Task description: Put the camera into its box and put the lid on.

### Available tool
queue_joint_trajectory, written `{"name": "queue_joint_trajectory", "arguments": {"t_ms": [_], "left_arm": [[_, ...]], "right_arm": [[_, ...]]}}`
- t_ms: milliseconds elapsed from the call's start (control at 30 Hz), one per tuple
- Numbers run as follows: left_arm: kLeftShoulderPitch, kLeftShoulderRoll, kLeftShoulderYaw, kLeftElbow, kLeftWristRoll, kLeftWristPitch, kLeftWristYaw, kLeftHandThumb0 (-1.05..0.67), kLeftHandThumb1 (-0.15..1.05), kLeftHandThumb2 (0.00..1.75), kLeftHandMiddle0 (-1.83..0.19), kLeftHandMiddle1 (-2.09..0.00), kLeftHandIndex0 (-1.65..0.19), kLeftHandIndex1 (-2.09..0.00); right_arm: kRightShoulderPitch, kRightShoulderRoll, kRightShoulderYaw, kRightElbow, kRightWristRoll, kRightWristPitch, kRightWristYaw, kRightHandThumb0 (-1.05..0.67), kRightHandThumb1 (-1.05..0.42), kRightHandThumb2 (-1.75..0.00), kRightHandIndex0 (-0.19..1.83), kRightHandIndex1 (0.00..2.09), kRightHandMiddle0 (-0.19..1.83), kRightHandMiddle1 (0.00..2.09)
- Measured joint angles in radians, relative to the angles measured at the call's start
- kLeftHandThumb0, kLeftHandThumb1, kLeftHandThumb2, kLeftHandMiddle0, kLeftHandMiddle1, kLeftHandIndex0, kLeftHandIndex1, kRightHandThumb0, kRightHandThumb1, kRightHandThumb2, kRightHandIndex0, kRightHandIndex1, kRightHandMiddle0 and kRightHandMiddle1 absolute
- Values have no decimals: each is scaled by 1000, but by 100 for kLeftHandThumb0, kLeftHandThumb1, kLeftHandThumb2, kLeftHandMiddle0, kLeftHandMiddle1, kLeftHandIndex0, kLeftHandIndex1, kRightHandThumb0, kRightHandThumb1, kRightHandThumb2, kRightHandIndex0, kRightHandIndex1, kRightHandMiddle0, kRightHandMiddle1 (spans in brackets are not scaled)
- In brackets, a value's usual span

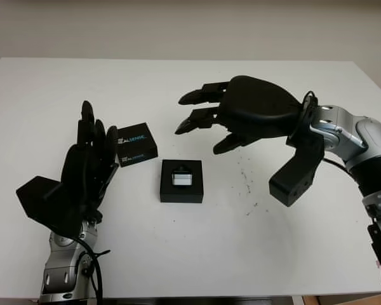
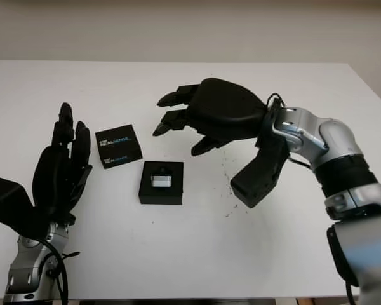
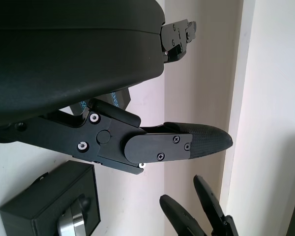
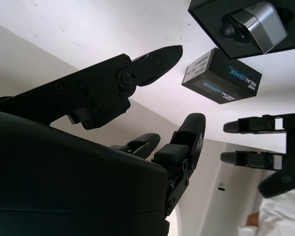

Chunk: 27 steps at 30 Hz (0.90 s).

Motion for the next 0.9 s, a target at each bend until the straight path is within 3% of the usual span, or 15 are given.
{"name": "queue_joint_trajectory", "arguments": {"t_ms": [567, 900], "left_arm": [[0, -4, -3, -1, 0, 1, 8, -72, 105, 42, 19, 0, 19, 0], [0, -5, -5, 0, 1, 1, 9, -72, 105, 41, 19, 0, 19, 0]], "right_arm": [[-64, 63, 141, 103, -137, -22, -227, -36, -85, -5, 35, 23, 44, 52], [-76, 68, 203, 115, -180, -25, -263, -34, -85, -5, 32, 22, 37, 53]]}}
